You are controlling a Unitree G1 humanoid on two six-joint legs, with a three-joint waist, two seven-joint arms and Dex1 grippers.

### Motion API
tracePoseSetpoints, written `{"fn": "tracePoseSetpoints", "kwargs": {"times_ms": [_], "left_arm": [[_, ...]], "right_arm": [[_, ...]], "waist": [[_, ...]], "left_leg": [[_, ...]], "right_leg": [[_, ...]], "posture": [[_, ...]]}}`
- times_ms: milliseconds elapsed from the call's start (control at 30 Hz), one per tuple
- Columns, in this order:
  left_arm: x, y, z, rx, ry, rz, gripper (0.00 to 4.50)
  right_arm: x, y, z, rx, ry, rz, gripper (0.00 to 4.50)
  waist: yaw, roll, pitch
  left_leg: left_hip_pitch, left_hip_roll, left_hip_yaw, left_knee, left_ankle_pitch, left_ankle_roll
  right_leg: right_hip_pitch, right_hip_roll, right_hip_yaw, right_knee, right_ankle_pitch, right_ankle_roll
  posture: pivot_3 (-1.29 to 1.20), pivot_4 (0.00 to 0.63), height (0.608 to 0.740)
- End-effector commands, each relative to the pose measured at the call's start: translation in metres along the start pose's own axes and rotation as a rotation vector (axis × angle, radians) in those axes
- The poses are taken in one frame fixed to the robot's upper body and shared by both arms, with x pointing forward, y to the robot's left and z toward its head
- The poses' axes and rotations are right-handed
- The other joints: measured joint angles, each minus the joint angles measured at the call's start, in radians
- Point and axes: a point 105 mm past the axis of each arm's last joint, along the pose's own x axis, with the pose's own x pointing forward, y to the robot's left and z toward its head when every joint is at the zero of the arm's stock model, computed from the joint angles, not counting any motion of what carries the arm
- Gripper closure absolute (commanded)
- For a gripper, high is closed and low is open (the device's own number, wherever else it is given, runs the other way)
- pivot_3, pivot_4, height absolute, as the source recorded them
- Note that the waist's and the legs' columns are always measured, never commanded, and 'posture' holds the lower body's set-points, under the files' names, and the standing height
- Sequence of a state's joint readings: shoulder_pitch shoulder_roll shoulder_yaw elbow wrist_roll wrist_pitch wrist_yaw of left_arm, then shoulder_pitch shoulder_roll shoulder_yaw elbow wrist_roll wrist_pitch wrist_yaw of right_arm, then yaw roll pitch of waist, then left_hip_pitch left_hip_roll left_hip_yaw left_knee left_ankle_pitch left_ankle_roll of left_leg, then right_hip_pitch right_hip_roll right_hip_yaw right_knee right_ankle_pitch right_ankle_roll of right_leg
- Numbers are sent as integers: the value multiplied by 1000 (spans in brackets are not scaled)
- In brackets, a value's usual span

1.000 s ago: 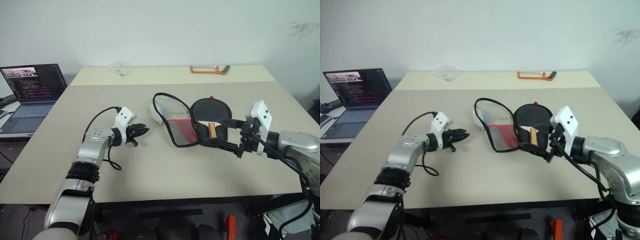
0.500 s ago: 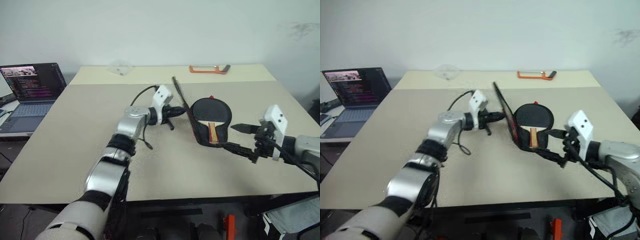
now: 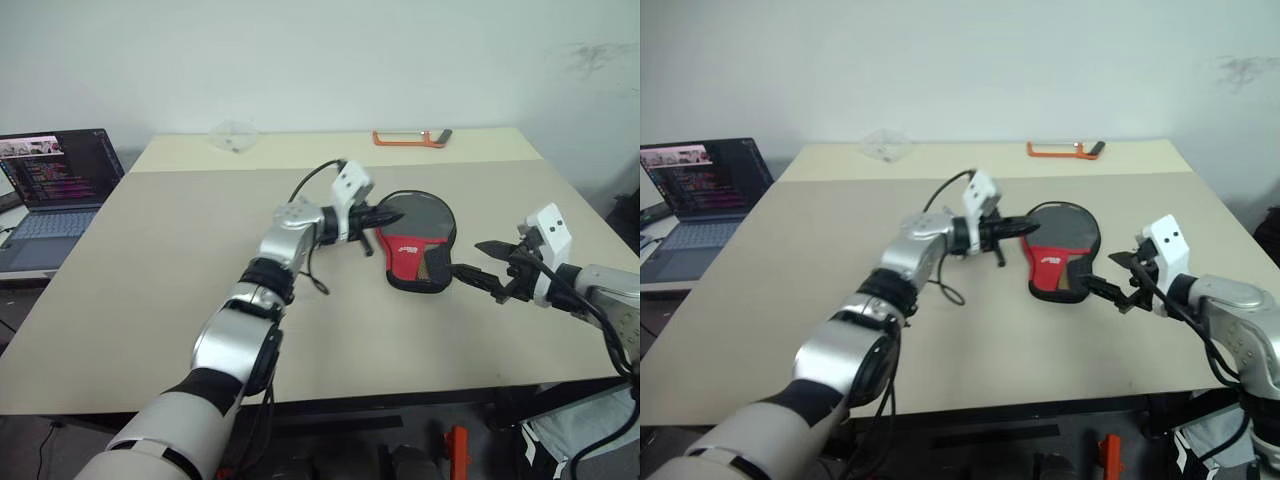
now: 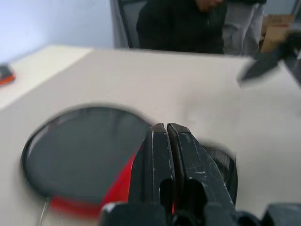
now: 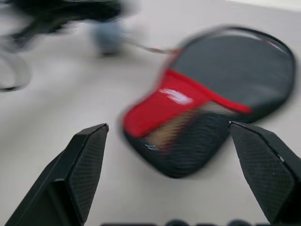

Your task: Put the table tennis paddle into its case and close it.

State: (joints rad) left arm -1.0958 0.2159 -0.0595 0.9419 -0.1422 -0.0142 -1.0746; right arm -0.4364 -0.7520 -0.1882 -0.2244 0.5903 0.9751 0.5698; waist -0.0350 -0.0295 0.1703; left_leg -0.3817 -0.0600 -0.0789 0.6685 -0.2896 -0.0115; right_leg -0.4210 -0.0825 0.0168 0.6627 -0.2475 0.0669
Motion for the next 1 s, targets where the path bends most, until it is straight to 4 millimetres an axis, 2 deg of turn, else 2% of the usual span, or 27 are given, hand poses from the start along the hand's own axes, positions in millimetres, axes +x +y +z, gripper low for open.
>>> {"fn": "tracePoseSetpoints", "kwargs": {"times_ms": [33,167,267,400,500,733,1000], "left_arm": [[-28,2,15,20,-75,-12,4367],[-54,3,9,10,-58,40,4367],[-70,4,6,12,-39,86,4367],[-82,2,5,12,-19,128,4367],[-85,0,6,12,-14,140,4367],[-83,0,4,3,-9,155,4367],[-76,-1,6,1,-13,143,4367]], "right_arm": [[20,-15,14,15,-50,-69,0],[43,-32,17,36,-56,-152,0],[58,-42,12,71,-38,-190,0],[70,-57,-8,108,33,-240,0],[71,-64,-16,117,65,-246,0],[82,-57,-29,148,110,-160,0],[100,-55,-30,82,125,-159,0]], "waist": [[-3,0,0],[6,0,0],[10,0,0],[10,0,0],[8,0,0],[-2,0,0],[-9,0,0]], "left_leg": [[0,0,0,0,1,-1],[-1,0,0,1,2,-4],[-2,-1,-1,1,2,-4],[-3,-2,-2,2,2,-4],[-3,-2,-1,2,2,-4],[-2,-1,0,2,2,-4],[-1,-1,0,2,2,-4]], "right_leg": [[0,0,0,0,0,0],[0,0,0,-1,0,0],[0,-1,-1,-1,0,0],[0,-2,-2,-2,0,0],[0,-2,-2,-1,0,0],[0,-2,-1,-1,0,0],[0,-1,0,0,0,0]], "posture": [[0,150,740],[0,150,740],[0,150,740],[0,150,740],[0,150,740],[0,150,740],[0,150,740]]}}
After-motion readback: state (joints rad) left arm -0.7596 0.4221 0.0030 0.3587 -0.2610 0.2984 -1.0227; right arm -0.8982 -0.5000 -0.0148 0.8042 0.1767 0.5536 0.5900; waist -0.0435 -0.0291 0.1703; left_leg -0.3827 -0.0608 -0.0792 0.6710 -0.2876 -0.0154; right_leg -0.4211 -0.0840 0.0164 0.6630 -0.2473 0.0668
